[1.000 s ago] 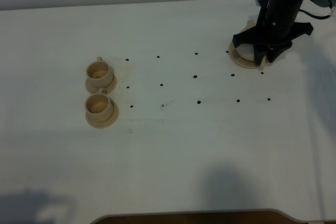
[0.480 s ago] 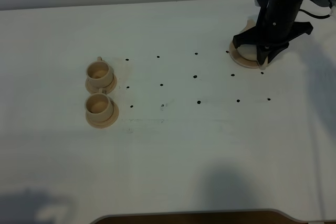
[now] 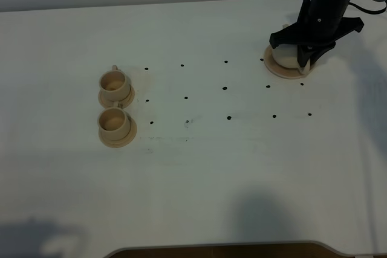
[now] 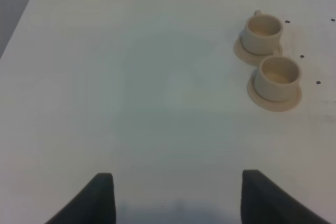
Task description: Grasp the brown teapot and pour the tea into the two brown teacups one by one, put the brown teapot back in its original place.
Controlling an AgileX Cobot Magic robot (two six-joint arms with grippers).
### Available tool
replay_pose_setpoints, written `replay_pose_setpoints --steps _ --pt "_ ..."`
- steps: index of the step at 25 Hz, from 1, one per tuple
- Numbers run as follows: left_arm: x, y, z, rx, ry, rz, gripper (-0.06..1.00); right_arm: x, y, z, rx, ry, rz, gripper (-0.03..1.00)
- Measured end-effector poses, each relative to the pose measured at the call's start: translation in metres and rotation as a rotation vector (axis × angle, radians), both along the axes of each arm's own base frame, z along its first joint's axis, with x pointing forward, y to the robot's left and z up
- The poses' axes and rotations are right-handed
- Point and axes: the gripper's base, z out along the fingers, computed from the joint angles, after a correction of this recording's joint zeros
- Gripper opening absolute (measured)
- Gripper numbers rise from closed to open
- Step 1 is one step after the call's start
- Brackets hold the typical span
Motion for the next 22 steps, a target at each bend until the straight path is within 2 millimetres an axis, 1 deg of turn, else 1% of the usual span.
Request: replay_pose_setpoints --steps 8,22 --pt "0.000 0.000 0.000 0.000 0.000 0.000 0.55 -0.002 0.000 0.016 0.004 -0.035 0.007 0.11" --pt "0.000 0.000 0.000 0.000 0.000 0.000 0.55 0.000 0.001 0.013 0.003 -0.044 0.017 0.11"
